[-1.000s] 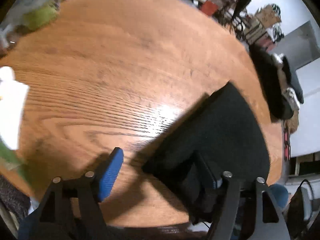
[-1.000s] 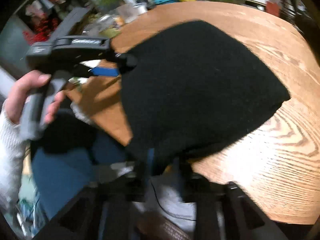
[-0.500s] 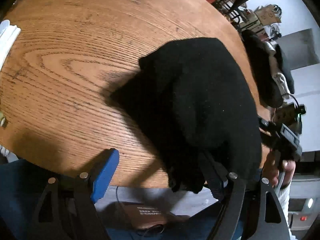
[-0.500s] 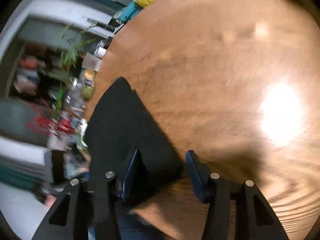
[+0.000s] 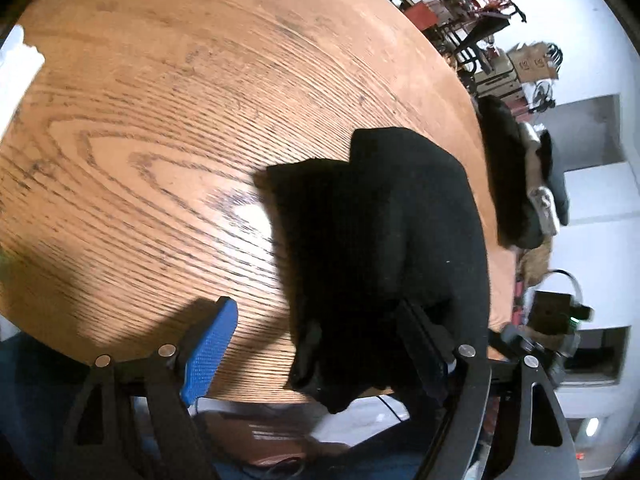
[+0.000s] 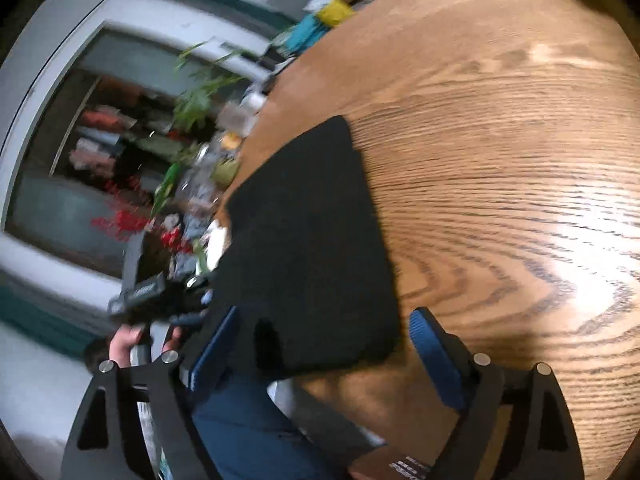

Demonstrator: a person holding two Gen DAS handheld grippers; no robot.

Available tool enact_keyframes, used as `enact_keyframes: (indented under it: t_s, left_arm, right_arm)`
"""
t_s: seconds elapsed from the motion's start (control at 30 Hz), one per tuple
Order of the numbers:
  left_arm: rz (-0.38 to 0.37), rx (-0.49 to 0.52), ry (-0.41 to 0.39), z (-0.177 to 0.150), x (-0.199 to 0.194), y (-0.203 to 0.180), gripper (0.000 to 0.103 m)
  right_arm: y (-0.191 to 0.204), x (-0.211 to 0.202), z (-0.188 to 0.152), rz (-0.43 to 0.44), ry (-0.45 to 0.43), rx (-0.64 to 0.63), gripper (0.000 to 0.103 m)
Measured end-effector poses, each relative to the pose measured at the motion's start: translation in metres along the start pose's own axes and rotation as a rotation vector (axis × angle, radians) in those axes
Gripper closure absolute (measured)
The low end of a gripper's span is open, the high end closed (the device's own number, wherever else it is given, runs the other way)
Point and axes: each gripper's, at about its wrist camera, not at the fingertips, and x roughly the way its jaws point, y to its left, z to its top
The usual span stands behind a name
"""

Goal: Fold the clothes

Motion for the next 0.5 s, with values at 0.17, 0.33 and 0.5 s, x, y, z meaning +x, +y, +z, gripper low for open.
enact_keyframes:
  t_s: [0.17,0.33,0.5]
  left_arm:
    - [-0.058,-0.017,-0.004,-0.002,0.011,-0.003,0.021]
    - [-0.123,-0.002,-0.058,0.010,-0.016,-0.008,0.021]
    - [-0.082,-0.005,-0.050,0.040,-0.013,-0.020,0.021]
  right_arm:
    - [-0.001,0.035,-0.003,0.003,0.102,0.046,0.057]
    - [0.023,0.031,-0.009,-0.114,0.072,-0.114,0.057]
    - [0.015,0.028,-0.012,-0.147,0.060,-0.112,0.037]
